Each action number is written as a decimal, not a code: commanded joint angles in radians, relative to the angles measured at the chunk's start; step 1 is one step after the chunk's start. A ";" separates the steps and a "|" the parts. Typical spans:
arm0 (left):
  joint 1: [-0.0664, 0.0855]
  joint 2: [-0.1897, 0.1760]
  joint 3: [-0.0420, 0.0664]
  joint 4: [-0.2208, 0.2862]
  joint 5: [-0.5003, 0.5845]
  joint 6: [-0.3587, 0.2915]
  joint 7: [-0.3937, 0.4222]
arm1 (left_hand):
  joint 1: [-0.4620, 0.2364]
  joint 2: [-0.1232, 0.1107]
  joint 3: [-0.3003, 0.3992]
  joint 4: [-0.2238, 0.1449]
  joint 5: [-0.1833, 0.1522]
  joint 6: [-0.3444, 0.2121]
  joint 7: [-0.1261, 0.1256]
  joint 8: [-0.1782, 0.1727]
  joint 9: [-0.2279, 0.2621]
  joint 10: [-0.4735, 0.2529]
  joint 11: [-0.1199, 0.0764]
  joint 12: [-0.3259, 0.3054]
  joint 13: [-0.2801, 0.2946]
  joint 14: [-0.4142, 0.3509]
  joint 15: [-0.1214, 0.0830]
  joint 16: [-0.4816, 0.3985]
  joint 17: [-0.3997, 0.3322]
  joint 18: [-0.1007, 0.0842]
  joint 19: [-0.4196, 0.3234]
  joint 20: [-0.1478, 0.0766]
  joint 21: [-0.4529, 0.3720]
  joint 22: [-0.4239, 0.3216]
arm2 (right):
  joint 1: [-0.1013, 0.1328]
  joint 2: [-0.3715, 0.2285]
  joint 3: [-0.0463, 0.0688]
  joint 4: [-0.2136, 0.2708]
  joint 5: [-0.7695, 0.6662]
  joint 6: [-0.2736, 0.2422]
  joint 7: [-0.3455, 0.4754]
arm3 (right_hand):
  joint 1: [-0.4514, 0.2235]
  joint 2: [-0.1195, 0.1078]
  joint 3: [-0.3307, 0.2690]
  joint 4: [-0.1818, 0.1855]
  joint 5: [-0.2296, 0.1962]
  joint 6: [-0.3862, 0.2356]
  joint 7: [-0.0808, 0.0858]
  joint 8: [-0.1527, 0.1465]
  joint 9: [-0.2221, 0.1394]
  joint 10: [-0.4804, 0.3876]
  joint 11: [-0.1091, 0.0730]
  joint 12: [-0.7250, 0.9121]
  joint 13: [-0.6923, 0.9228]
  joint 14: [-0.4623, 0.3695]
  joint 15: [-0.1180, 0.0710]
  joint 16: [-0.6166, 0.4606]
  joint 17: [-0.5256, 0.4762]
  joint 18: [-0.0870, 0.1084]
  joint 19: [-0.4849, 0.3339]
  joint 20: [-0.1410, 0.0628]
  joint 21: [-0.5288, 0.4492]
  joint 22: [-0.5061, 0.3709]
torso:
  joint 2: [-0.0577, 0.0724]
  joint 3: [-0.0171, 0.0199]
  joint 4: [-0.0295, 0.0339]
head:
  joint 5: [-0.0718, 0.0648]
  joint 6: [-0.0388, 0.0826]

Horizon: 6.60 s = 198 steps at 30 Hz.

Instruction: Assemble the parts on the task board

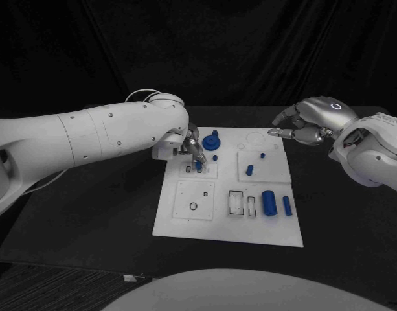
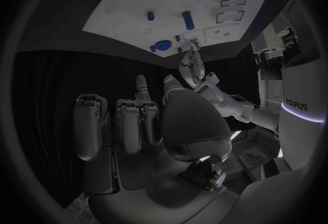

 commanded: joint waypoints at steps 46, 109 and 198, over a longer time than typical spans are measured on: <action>-0.008 0.004 0.000 -0.005 0.008 0.005 0.020 | -0.003 0.005 0.015 -0.004 0.000 -0.010 0.001 -0.006 0.004 0.106 -0.003 0.003 0.263 0.104 -0.003 0.003 0.263 0.006 0.001 -0.001 -0.009 0.147 | -0.003 -0.006 0.001 0.006 -0.003 -0.013 -0.007 | 0.012 -0.002 -0.003 -0.004 0.006 0.003 0.004 -0.005 -0.002 0.103 0.008 0.003 0.263 0.103 0.007 0.003 0.263 0.021 0.051 0.008 -0.005 0.226 | 0.001 0.0001 0.0002 | 0.001 0.000; -0.026 0.012 0.000 -0.023 0.008 0.030 0.011 | -0.059 -0.010 0.001 0.028 -0.175 -0.037 0.016 -0.027 0.024 0.106 0.010 0.003 0.263 0.104 0.009 0.003 0.263 0.012 -0.017 0.010 -0.030 0.132 | -0.003 -0.005 0.001 0.007 -0.003 -0.008 -0.008 | 0.015 -0.002 -0.005 0.000 0.006 0.006 0.004 -0.005 -0.003 0.103 0.009 0.003 0.263 0.103 0.008 0.003 0.263 0.021 0.051 0.008 -0.005 0.226 | 0.000 0.0002 0.0001 | 0.003 0.000; 0.032 0.002 0.001 -0.074 0.008 0.000 0.219 | 0.060 0.033 -0.204 0.122 -0.097 -0.157 0.073 -0.046 -0.213 0.106 0.065 0.003 0.263 0.104 0.060 0.003 0.263 0.019 -0.025 0.061 -0.086 0.163 | -0.017 -0.021 0.001 0.000 -0.003 -0.001 -0.009 | 0.009 0.002 -0.009 0.004 0.007 0.008 0.005 -0.006 -0.004 0.103 0.009 0.003 0.263 0.103 0.008 0.003 0.263 0.019 0.053 0.009 -0.001 0.227 | 0.000 0.0006 0.0002 | -0.011 0.000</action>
